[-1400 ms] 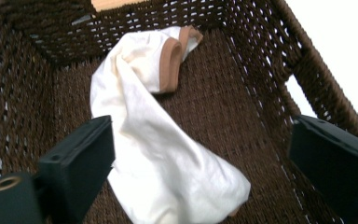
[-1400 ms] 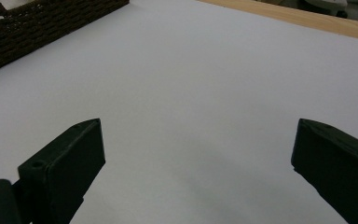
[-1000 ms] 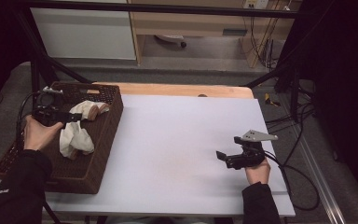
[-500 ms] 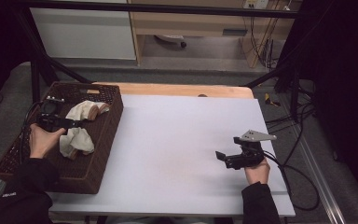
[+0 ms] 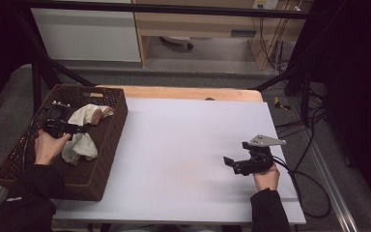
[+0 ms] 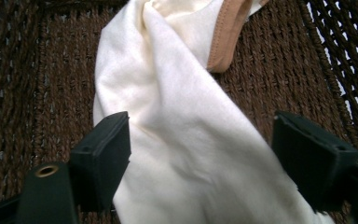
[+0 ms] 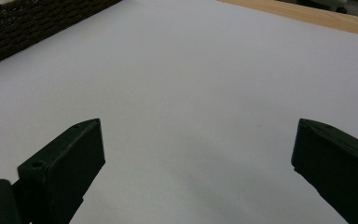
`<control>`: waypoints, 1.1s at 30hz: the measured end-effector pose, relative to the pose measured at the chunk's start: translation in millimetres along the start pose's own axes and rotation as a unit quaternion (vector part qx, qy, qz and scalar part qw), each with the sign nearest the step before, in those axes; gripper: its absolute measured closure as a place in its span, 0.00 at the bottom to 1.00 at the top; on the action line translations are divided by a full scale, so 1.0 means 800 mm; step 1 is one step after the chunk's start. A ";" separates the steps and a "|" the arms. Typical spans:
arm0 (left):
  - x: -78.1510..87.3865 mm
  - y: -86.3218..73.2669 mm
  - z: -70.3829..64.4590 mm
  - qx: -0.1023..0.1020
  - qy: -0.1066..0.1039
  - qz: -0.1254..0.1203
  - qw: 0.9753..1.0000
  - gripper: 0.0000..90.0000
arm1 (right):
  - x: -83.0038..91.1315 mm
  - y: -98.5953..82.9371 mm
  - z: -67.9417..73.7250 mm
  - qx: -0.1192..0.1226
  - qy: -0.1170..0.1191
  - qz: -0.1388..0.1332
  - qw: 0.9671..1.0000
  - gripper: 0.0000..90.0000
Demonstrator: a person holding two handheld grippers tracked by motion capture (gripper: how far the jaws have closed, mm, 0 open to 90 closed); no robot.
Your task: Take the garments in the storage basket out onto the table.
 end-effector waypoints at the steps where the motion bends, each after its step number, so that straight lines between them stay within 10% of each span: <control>1: -0.001 0.000 -0.001 0.004 -0.006 -0.001 1.000 0.26 | 0.000 0.000 0.000 0.000 0.000 0.000 1.000 0.03; 24: -0.009 -0.012 -0.010 -0.038 0.008 0.040 0.998 0.88 | 0.001 0.001 0.000 0.000 0.000 -0.002 1.000 0.03; 33: 0.001 -0.009 -0.010 -0.033 0.012 0.031 0.999 0.94 | 0.002 0.001 0.000 0.000 0.000 -0.002 1.000 0.03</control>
Point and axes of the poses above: each handheld gripper's, and its own axes: x roughly backward along the jaws, y roughly out of its top, z roughly to its left, the point moved 8 cm from there along -x, roughly forward along the jaws, and after that the axes turned 10 degrees about y, right-handed, at the moved point
